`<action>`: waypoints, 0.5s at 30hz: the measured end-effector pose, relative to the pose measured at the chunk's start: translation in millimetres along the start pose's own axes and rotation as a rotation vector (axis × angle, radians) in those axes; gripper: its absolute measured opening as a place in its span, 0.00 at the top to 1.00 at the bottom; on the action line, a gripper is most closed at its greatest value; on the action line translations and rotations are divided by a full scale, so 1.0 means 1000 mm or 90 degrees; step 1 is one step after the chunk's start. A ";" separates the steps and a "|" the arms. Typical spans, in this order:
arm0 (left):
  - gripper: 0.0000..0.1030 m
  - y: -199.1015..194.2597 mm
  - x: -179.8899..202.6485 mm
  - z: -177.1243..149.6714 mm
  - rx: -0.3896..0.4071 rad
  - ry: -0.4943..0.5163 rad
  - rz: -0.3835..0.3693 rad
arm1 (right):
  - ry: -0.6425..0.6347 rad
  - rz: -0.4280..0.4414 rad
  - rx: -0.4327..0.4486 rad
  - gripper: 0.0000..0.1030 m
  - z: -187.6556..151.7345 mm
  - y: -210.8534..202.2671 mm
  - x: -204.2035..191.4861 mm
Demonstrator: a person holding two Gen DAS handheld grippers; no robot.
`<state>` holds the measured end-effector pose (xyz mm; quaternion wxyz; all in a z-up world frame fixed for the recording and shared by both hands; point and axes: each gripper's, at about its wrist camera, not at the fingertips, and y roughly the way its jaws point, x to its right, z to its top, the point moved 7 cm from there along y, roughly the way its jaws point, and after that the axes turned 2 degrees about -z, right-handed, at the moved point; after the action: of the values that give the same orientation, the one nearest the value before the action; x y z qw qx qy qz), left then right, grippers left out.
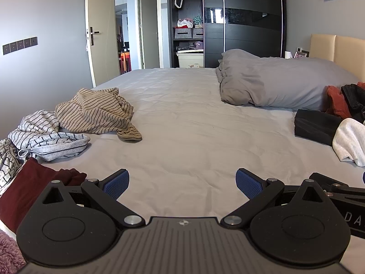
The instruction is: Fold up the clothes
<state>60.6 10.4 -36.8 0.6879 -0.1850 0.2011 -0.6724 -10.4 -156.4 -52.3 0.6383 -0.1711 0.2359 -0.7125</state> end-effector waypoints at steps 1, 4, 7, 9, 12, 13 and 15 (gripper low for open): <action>0.01 0.000 0.000 0.000 0.000 0.000 0.000 | 0.000 0.000 0.000 0.00 0.000 0.000 0.001; 0.01 -0.001 0.001 0.000 -0.001 0.002 -0.002 | 0.000 0.001 -0.001 0.00 0.000 0.001 0.002; 0.01 0.000 0.001 0.000 -0.001 0.007 -0.007 | 0.001 0.000 -0.003 0.00 0.000 0.002 0.006; 0.01 0.000 0.000 0.000 0.001 0.015 0.000 | 0.006 -0.006 -0.005 0.00 0.001 0.002 0.014; 0.01 0.003 -0.003 -0.001 -0.003 0.023 0.013 | 0.013 -0.015 -0.009 0.00 0.002 0.003 0.028; 0.01 0.005 -0.004 -0.002 -0.008 0.021 0.016 | 0.016 -0.018 -0.010 0.00 0.003 0.003 0.032; 0.01 0.007 -0.005 -0.003 -0.013 0.022 0.018 | 0.021 -0.024 -0.012 0.00 0.004 0.004 0.041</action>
<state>65.0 15.9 -43.0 0.6920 -0.1776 0.2228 -0.6633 -10.3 -197.6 -54.0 0.6190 -0.1699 0.2496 -0.7250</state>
